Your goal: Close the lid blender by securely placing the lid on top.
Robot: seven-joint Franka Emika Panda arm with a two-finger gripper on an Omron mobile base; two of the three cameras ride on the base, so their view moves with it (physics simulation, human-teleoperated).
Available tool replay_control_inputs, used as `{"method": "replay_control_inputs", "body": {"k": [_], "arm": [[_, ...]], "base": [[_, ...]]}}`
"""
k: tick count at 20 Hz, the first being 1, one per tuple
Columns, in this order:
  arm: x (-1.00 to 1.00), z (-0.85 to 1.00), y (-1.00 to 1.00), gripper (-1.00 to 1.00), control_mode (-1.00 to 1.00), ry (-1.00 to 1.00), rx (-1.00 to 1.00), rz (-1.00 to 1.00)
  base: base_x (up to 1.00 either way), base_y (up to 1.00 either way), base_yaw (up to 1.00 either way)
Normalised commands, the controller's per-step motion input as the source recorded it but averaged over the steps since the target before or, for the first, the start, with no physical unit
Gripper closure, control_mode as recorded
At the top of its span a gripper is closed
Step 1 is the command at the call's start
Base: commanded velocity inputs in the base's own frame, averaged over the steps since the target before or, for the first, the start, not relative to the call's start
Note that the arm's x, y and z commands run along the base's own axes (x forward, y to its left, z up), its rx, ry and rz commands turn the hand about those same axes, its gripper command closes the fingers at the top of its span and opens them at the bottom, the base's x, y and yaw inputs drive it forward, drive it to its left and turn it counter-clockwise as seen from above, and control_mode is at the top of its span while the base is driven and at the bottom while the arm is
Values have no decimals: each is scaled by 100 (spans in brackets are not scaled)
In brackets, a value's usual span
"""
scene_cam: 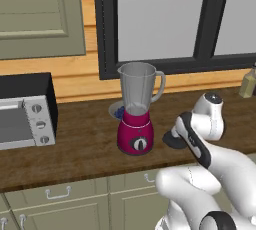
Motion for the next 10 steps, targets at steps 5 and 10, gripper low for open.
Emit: {"method": "replay_control_inputs", "body": {"k": [5, 10], "arm": [[23, -16, 0, -100, -100, 0, 0, 0], [20, -21, 0, -100, -100, 0, 0, 0]], "base": [[0, 0, 0], [0, 0, 0]]}}
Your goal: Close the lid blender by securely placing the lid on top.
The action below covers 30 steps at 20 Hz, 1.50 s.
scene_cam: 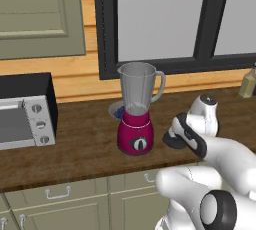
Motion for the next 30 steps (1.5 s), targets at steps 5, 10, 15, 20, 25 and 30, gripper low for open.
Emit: {"method": "replay_control_inputs", "body": {"k": [5, 10, 15, 20, 25, 30], "arm": [[17, -24, 0, -100, -100, 0, 0, 0], [18, -23, 0, -100, -100, 0, 0, 0], [16, -20, 0, -100, -100, 0, 0, 0], [17, -16, 0, -100, -100, 0, 0, 0], [18, -14, 0, -100, -100, 0, 0, 0], [17, -13, 0, -100, -100, 0, 0, 0]], "base": [[0, 0, 0], [0, 0, 0], [0, 0, 0], [0, 0, 0], [0, 0, 0], [0, 0, 0]]}}
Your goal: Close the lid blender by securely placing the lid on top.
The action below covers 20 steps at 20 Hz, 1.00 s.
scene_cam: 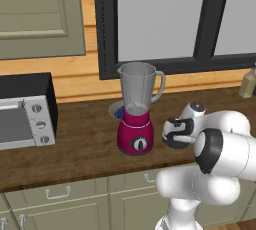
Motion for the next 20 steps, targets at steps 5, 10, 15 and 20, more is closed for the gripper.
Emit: {"method": "replay_control_inputs", "body": {"k": [5, 10, 15, 20], "arm": [[15, -13, 0, -100, -100, 0, 0, 0], [2, -31, 0, -100, -100, 0, 0, 0], [0, -35, 0, -100, -100, 0, 0, 0], [-1, -28, 0, -100, -100, 1, 0, 0]], "base": [[0, 0, 0], [0, 0, 0], [0, 0, 0], [0, 0, 0]]}}
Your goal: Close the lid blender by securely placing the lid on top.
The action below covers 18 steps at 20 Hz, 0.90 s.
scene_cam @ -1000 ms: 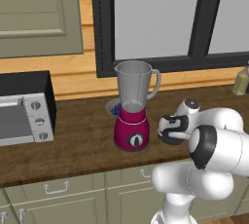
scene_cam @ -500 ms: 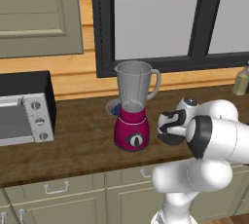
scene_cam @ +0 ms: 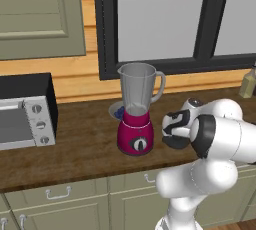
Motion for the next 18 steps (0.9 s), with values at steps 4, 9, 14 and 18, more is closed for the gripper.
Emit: {"method": "replay_control_inputs", "body": {"k": [4, 9, 14, 18], "arm": [[-11, -27, 1, -100, -100, 2, 0, 0], [-24, -31, 2, -100, -100, 1, -1, 0], [-29, -32, 4, -100, -100, 2, -2, 0], [-36, -34, 10, -100, -100, 3, -3, 0]], "base": [[0, 0, 0], [0, 0, 0], [0, 0, 0], [0, 0, 0]]}}
